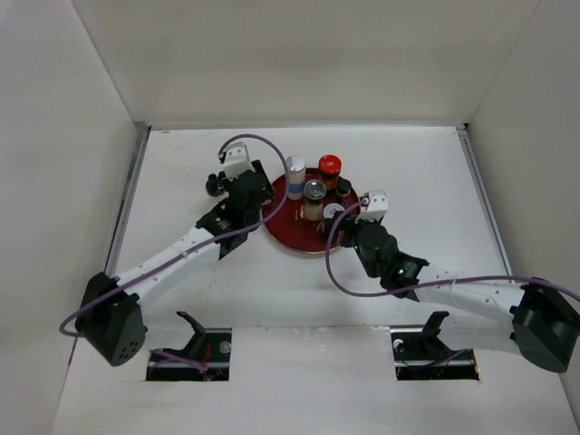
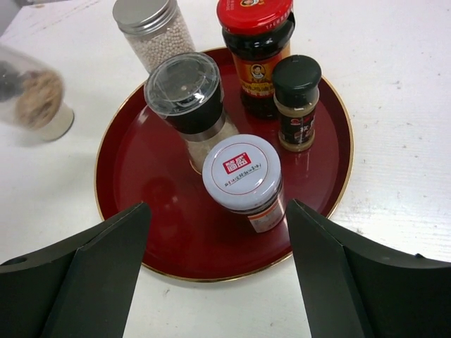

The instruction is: Organize the condiment bottles

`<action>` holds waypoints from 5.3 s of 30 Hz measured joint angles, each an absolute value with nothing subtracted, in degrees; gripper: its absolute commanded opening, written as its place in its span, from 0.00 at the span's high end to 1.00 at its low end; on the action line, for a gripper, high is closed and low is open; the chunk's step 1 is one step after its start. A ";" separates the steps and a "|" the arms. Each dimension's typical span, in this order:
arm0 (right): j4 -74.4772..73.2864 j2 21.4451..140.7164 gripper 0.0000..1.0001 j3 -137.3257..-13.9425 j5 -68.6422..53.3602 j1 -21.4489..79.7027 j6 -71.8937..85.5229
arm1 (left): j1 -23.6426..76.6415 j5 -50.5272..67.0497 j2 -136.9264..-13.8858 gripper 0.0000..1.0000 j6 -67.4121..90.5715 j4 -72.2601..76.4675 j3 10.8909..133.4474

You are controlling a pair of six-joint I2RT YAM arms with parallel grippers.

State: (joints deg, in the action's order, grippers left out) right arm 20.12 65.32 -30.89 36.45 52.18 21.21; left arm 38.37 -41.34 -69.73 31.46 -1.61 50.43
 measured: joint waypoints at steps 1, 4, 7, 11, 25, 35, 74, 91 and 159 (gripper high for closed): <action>20.16 65.34 0.15 -30.89 36.53 52.18 21.21 | 38.46 -40.82 -71.79 0.62 31.29 -0.30 51.90; 20.21 65.32 0.15 -30.89 37.17 52.18 21.17 | 38.13 -38.81 -79.90 0.62 30.87 2.94 55.94; 20.32 65.08 0.14 -30.70 37.56 52.16 21.17 | 38.00 -37.06 -87.59 0.62 30.41 4.32 58.63; 20.64 64.36 0.14 -29.85 37.69 52.10 21.19 | 38.30 -35.70 -95.24 0.62 29.52 4.60 60.80; 21.08 64.31 0.10 -29.82 37.71 51.22 21.19 | 39.31 -36.53 -98.70 0.41 27.81 6.96 61.36; 21.10 64.18 0.09 -29.63 37.71 50.68 21.21 | 39.68 -38.02 -94.06 0.24 26.63 9.41 56.18; 21.52 65.23 0.00 -29.34 37.69 50.68 21.17 | 17.39 -37.43 -93.89 0.38 23.59 10.52 53.78; 21.54 65.25 0.00 -29.34 37.71 50.68 21.19 | 19.09 -36.45 -89.56 0.58 23.77 8.78 49.80; 21.23 54.06 0.28 -22.63 38.19 40.93 29.19 | 20.93 -36.95 -62.78 0.00 38.63 7.88 29.69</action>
